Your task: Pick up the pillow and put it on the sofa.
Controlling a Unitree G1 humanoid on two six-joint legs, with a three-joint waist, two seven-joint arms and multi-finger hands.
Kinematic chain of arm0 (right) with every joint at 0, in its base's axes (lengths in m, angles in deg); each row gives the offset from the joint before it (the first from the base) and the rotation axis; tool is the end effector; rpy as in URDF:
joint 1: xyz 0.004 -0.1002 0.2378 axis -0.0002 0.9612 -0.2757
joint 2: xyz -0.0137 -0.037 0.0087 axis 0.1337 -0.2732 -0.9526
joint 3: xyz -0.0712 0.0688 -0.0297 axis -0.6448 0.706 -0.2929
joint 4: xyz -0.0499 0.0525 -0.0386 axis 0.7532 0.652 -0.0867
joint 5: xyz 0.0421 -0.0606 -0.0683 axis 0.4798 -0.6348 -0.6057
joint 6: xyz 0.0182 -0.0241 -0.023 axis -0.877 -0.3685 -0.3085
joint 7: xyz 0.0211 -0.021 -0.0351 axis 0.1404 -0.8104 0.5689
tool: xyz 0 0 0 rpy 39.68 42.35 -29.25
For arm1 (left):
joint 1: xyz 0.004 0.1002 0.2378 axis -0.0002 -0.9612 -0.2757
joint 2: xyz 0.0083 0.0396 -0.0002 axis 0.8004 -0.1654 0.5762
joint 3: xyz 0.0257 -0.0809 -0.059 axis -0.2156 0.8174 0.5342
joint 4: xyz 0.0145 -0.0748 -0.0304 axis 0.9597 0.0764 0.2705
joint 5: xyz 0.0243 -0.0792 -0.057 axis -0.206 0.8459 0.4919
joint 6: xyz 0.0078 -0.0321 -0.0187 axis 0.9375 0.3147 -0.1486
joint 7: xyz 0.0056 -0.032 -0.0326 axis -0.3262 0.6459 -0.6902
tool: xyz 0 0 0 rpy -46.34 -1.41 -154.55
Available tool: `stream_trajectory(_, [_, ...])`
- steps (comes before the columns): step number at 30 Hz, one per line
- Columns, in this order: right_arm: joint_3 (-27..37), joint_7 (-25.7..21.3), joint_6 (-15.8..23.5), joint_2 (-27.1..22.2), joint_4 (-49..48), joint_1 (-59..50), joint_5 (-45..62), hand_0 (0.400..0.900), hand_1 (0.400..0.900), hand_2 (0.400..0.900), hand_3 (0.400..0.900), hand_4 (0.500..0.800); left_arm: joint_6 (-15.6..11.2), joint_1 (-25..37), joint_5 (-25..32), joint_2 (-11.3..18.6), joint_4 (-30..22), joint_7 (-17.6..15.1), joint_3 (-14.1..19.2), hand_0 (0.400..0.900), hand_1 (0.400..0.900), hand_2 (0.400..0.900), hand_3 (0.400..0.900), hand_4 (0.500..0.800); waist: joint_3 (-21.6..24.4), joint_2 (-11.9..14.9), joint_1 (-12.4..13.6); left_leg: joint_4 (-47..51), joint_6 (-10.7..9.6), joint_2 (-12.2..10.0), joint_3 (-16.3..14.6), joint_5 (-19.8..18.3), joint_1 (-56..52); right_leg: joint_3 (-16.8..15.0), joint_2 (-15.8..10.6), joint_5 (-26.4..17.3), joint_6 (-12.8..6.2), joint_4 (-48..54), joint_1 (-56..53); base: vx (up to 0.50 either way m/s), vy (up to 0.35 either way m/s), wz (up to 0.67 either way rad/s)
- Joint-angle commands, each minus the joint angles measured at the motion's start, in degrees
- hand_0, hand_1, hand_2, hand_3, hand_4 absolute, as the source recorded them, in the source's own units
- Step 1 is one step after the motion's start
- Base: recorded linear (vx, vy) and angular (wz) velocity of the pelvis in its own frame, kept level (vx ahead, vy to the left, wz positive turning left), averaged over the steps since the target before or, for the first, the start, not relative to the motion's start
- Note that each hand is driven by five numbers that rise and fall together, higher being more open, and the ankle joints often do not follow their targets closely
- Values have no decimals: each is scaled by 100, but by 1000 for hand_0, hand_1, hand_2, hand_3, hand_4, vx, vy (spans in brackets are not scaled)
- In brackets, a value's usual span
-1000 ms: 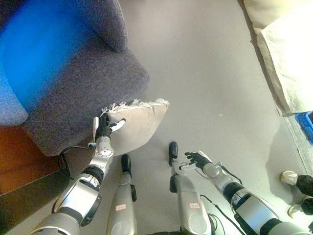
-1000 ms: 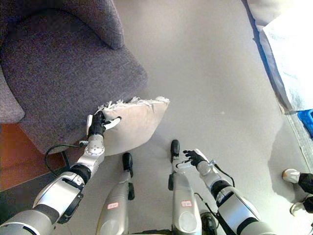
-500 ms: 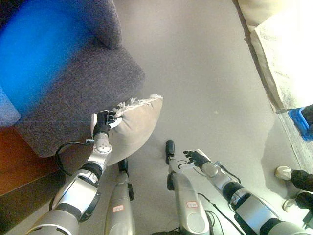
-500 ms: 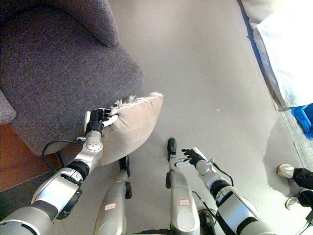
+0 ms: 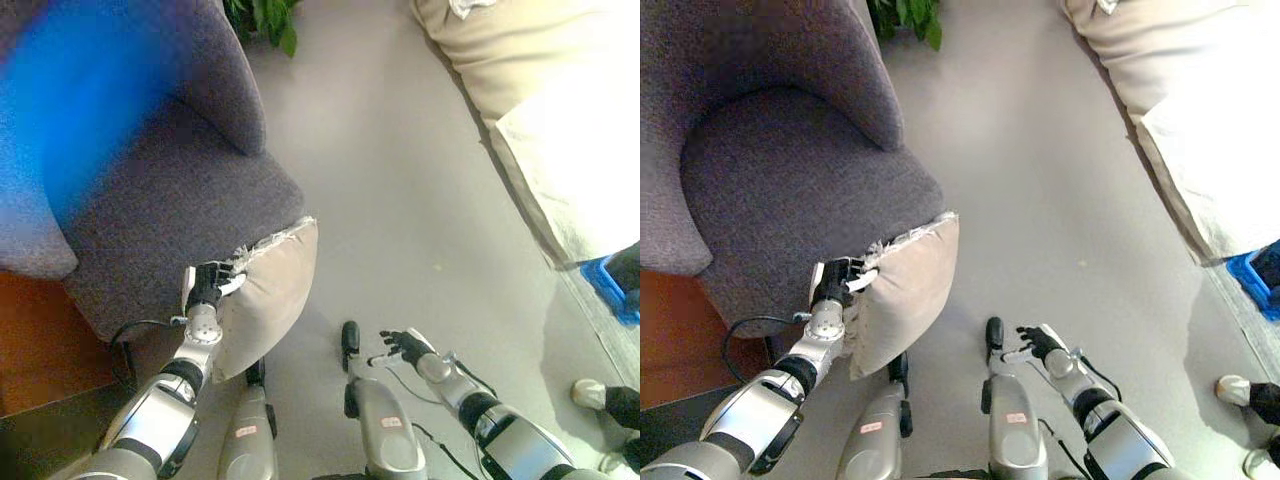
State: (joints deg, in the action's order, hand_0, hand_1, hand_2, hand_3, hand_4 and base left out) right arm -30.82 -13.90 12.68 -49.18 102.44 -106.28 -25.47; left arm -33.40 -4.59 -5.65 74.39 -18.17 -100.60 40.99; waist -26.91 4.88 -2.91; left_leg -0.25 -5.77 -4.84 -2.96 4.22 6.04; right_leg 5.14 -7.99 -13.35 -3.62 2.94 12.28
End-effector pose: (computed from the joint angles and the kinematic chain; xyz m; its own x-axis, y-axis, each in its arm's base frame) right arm 0.2168 -0.1906 -0.0603 0.6771 -0.0229 -0.7355 -0.4186 0.8101 -0.4105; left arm 0.2666 0.2215 -0.0062 0.8989 0.3629 -0.2454 -0.2531 0.8875 0.3850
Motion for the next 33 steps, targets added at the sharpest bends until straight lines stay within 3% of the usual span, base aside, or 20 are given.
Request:
stream_trajectory(1, [14,101,-41,-341,209,344,-255,900,900,900,900,800,-492,70,-175,91,-602,-150,371,400,400,400,400,500,700,-285,155,-287,420,496,51,-336,174,142,120,917,-144,-496,-374,138,45,5])
stream_trajectory(9, [259,309,-15,-396,303,1034,-543,900,900,900,900,800,-64,-503,-343,134,-1231,-94,419,400,400,400,400,500,1351,-455,187,-53,400,460,82,-325,-286,268,139,1103,-145,-456,-856,126,22,5])
stream_trajectory(16, [343,473,-61,-425,312,1361,-733,900,900,900,900,800,453,-590,-387,423,-1947,313,435,400,400,400,400,500,1745,-554,222,-43,439,477,62,-445,-576,301,120,1202,-135,-413,-1160,104,13,0])
stream_trajectory(25, [387,611,-198,-475,253,1621,-812,900,900,900,900,800,1148,-399,-349,1251,-2926,809,612,400,400,400,400,500,2081,-639,262,-35,475,482,60,-538,-821,347,104,1283,-131,-374,-1434,89,-5,4])
stream_trajectory(29, [373,681,-215,-526,260,1705,-808,900,900,900,900,800,1542,32,-262,1936,-3156,1136,772,400,400,400,400,500,2213,-684,255,27,478,481,63,-558,-934,362,103,1301,-144,-323,-1534,74,-9,5])
stream_trajectory(33, [353,708,-262,-552,243,1762,-762,900,900,900,900,800,1747,506,-64,2479,-3230,1402,755,400,400,400,400,500,2287,-719,242,71,474,472,57,-547,-976,360,107,1298,-161,-293,-1574,42,-16,5])
